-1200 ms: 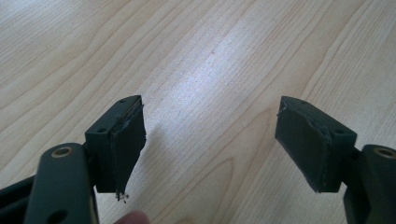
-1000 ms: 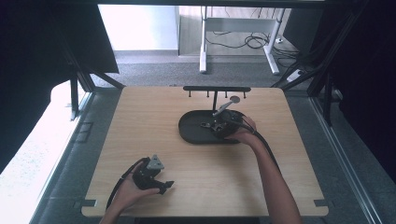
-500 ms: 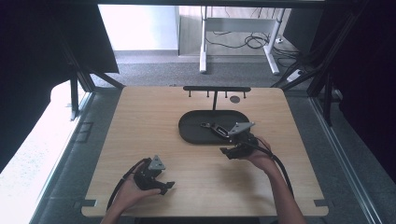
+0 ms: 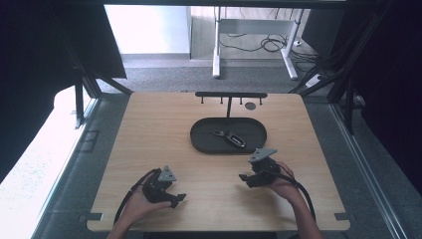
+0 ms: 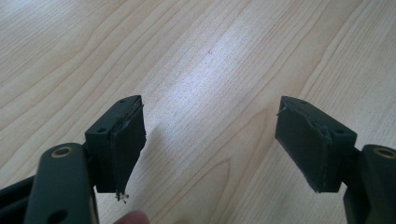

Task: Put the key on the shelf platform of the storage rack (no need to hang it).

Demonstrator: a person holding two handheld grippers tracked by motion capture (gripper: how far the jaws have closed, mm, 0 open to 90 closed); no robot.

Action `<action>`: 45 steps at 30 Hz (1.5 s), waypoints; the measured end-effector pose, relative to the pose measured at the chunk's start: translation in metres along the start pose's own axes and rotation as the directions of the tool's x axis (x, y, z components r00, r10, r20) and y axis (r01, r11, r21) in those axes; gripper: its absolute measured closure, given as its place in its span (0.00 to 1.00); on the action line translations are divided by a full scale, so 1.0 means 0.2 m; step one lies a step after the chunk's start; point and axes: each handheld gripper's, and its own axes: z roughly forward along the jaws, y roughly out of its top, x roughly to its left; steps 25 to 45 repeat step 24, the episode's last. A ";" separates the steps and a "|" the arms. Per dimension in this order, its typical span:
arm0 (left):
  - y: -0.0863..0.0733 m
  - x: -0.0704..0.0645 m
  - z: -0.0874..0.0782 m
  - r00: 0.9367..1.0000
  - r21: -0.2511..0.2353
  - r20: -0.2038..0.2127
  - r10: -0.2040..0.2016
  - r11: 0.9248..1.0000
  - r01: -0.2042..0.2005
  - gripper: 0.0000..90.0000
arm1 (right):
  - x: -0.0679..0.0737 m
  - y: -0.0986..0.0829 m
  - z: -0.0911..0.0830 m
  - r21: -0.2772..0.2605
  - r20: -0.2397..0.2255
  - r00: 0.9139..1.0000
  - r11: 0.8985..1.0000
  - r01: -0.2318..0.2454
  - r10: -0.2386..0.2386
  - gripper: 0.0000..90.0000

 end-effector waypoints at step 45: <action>0.00 0.00 -0.01 1.000 -0.020 -0.009 0.003 1.000 -0.003 0.27 | -0.01 -0.19 0.01 -0.055 0.017 0.992 0.991 -0.121 0.122 0.33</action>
